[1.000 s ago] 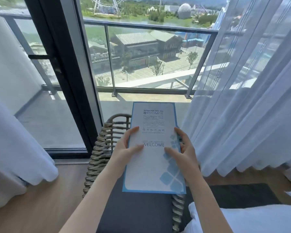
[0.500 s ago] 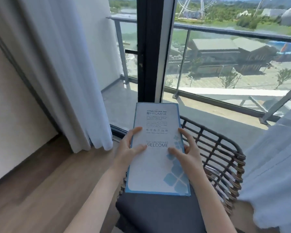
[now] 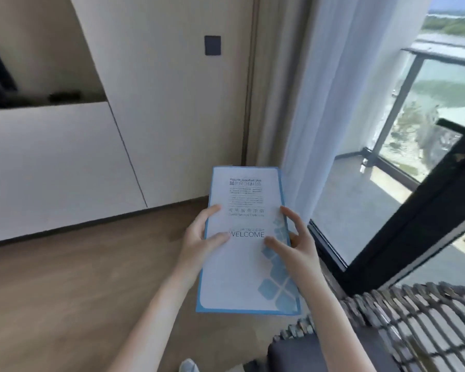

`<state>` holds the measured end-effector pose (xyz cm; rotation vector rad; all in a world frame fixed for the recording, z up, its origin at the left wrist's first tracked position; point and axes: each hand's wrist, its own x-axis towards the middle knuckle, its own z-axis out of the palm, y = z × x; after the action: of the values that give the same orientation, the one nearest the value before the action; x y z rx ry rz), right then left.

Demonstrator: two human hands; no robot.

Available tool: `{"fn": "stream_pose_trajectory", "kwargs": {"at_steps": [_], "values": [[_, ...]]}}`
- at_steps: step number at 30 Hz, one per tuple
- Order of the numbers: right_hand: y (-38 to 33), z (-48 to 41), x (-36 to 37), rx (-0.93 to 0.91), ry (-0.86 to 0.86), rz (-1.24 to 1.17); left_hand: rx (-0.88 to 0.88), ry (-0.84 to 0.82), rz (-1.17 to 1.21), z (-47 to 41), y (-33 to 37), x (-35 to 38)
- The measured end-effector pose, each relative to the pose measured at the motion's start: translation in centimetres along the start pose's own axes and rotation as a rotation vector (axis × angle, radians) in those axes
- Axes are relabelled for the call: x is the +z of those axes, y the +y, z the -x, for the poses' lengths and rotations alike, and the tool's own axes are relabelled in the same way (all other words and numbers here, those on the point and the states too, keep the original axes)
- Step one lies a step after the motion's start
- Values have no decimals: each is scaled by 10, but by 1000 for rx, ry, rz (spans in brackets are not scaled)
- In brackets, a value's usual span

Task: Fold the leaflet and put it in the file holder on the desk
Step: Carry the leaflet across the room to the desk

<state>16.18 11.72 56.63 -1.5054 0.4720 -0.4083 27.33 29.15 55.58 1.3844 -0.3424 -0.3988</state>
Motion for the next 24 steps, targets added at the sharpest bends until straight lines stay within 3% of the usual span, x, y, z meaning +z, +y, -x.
{"fn": "stream_pose_trajectory", "kwargs": {"at_steps": [12, 24], "values": [[-7, -149, 266, -30, -462, 45, 115, 436, -29, -78, 31, -241], [32, -230, 513, 73, -1018, 70, 56, 981, -13, -82, 25, -418]]}}
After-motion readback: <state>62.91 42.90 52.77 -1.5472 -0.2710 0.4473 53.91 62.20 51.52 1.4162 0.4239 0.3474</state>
